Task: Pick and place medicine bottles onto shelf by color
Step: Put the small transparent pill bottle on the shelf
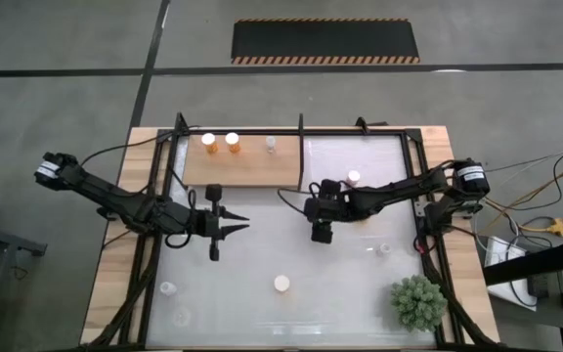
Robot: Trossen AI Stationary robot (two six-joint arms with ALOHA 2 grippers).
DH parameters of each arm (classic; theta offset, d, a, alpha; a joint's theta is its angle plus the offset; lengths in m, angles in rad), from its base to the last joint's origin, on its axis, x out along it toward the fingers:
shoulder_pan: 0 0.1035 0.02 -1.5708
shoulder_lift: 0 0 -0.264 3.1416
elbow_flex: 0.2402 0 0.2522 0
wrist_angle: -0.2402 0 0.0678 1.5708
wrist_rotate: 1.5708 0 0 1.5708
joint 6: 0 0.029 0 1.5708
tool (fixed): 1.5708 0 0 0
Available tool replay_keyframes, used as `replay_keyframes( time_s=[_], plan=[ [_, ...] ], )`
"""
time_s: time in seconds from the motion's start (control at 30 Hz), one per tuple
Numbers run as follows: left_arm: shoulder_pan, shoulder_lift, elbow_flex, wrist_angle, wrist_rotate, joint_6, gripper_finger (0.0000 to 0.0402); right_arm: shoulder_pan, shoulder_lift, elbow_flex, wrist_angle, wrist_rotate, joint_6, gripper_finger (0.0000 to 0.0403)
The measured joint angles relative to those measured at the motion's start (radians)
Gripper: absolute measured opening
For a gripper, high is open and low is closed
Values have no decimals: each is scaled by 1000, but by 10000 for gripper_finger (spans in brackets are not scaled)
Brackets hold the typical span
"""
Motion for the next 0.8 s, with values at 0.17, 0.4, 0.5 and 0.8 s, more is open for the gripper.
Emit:
replay_keyframes(
  time_s=[0.17, 0.4, 0.5, 0.8],
  plan=[
    [0, 1, 0, 7, 0, -1, 47, -12, 0, -73, 140, -25, 2, 264],
    [0, 1, 0, 7, 0, -2, 47, -10, -1, -96, 186, -34, 21, 202],
    [0, 1, 0, 7, 0, -2, 47, -11, -1, -94, 180, -36, 30, 167],
    [0, -41, -24, -8, -19, 84, 47, 28, -1, 64, 77, -136, 67, 123]
  ],
)
